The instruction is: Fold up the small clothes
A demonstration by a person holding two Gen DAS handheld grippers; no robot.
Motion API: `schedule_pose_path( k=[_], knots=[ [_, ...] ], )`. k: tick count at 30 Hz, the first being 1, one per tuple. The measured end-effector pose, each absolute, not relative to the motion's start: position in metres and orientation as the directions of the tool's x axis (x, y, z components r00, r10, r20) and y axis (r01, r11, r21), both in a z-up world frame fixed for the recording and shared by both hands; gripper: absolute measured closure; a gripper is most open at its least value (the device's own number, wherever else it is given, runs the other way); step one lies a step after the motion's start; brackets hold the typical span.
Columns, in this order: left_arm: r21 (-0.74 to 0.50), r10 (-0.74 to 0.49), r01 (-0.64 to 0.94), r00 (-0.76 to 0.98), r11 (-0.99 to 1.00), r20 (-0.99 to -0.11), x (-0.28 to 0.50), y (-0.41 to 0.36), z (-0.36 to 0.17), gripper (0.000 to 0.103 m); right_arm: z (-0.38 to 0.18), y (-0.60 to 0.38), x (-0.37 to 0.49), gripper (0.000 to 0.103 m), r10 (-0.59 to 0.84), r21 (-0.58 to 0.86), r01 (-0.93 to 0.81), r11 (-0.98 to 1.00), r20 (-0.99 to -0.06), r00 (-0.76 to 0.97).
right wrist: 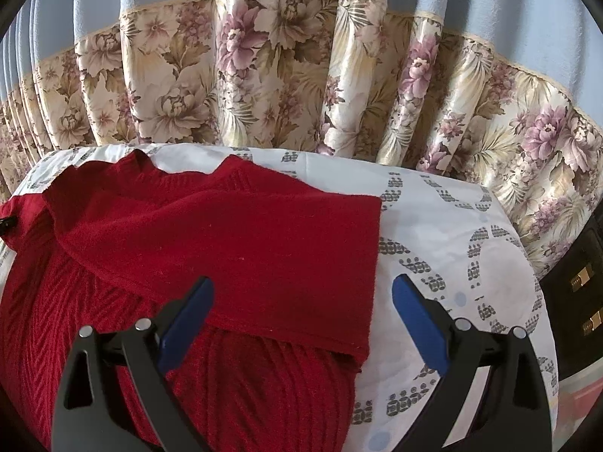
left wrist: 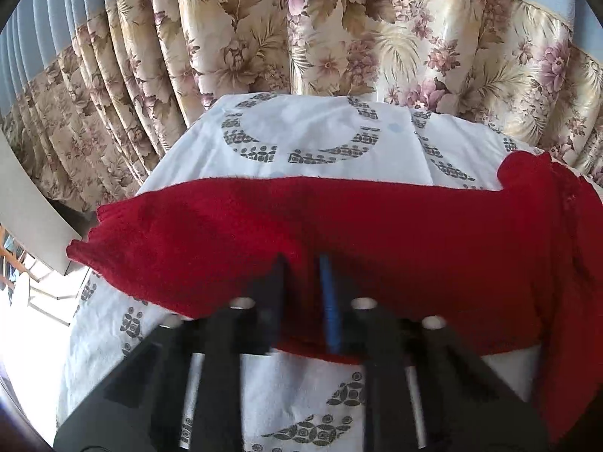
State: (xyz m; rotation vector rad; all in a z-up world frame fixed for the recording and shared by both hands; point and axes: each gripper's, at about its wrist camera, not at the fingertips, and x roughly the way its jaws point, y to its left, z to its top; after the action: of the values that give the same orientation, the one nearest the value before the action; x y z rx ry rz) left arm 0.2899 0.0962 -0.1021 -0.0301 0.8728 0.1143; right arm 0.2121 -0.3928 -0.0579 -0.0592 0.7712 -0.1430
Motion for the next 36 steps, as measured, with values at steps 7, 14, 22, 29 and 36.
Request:
schedule_pose_path(
  k=[7, 14, 22, 29, 36],
  knots=[
    [-0.031, 0.071, -0.137, 0.680, 0.990, -0.730, 0.282, 0.111, -0.090, 0.098, -0.058, -0.397, 0.212, 0.007, -0.158, -0.104, 0.119, 0.987, -0.689, 0.707],
    [-0.065, 0.117, -0.218, 0.724, 0.974, -0.679, 0.281, 0.139, -0.047, 0.098, -0.055, -0.404, 0.212, 0.007, -0.154, -0.084, 0.133, 0.988, -0.683, 0.714],
    [-0.065, 0.188, -0.310, 0.716, 0.948, -0.672, 0.291, 0.165, -0.023, 0.097, -0.059, -0.410, 0.210, 0.007, -0.153, -0.076, 0.139, 0.987, -0.685, 0.712],
    [-0.082, 0.140, -0.251, 0.750, 0.964, -0.646, 0.287, 0.133, -0.017, 0.098, -0.058, -0.426, 0.207, 0.007, -0.155, -0.055, 0.160, 0.986, -0.678, 0.719],
    [-0.095, -0.020, -0.049, 0.791, 0.994, -0.612, 0.297, 0.016, 0.001, 0.098, -0.059, -0.442, 0.207, 0.007, -0.173, -0.038, 0.202, 0.979, -0.684, 0.708]
  ],
)
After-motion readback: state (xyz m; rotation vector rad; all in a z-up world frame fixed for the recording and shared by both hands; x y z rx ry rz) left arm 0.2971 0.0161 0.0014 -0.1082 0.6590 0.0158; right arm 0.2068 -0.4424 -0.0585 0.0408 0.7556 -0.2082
